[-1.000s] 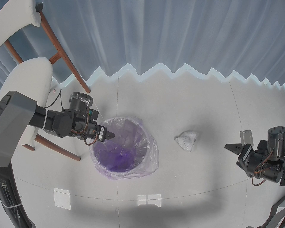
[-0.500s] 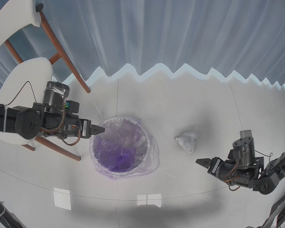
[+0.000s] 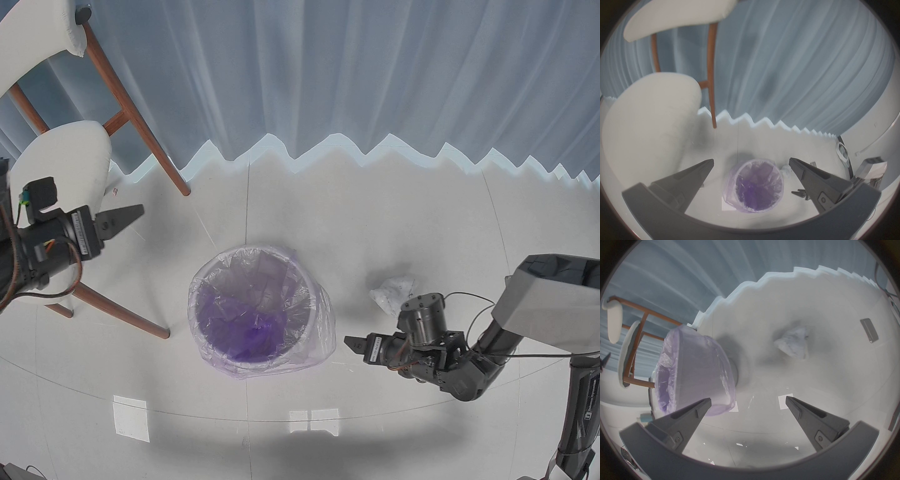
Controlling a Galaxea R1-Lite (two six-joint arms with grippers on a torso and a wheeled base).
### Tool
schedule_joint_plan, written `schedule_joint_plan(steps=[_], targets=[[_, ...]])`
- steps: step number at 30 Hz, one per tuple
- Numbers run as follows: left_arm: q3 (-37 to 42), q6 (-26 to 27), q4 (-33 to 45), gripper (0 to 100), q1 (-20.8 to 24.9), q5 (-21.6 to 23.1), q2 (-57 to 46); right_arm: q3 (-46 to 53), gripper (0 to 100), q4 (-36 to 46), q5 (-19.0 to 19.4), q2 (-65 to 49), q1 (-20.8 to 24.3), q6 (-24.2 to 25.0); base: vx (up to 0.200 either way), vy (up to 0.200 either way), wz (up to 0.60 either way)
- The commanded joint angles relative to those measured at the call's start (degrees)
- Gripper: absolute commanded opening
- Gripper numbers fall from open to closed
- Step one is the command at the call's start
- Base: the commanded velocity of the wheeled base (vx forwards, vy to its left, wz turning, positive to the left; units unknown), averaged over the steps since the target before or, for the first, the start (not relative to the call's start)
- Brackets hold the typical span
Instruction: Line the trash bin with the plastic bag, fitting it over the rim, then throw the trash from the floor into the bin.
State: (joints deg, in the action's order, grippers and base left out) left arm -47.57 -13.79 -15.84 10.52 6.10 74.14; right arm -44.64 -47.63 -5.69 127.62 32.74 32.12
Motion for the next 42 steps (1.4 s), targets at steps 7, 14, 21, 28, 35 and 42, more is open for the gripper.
schedule_joint_plan(steps=[7,14,21,28,35,42], targets=[[6.35,-2.30,-2.97,100,-6.21,-0.91,-19.83,-28.57,100,19.68,0.16,17.04,3.20,-8.13,0.000,0.000,0.00],[10.13,-1.86,-2.97,100,-6.92,-2.93,-25.10,-37.45,100,30.14,0.16,21.70,3.47,-13.14,0.000,0.000,0.00],[10.30,-1.68,-2.89,100,-8.76,-2.93,-27.12,-50.02,100,50.35,-0.46,23.99,2.15,-11.56,0.000,0.000,0.00],[10.65,-1.68,-2.53,100,-9.55,-2.93,-28.44,-50.37,100,51.14,-1.34,24.16,2.06,-8.57,0.000,0.000,0.00],[11.53,-1.07,-2.62,100,-9.47,-2.93,-29.41,-46.41,100,49.83,-7.31,21.09,2.15,-1.10,0.000,0.000,0.00],[14.70,-1.24,-2.89,100,-9.20,-2.40,-33.36,-37.27,100,46.57,-3.97,7.55,3.73,14.20,0.000,0.000,0.00]])
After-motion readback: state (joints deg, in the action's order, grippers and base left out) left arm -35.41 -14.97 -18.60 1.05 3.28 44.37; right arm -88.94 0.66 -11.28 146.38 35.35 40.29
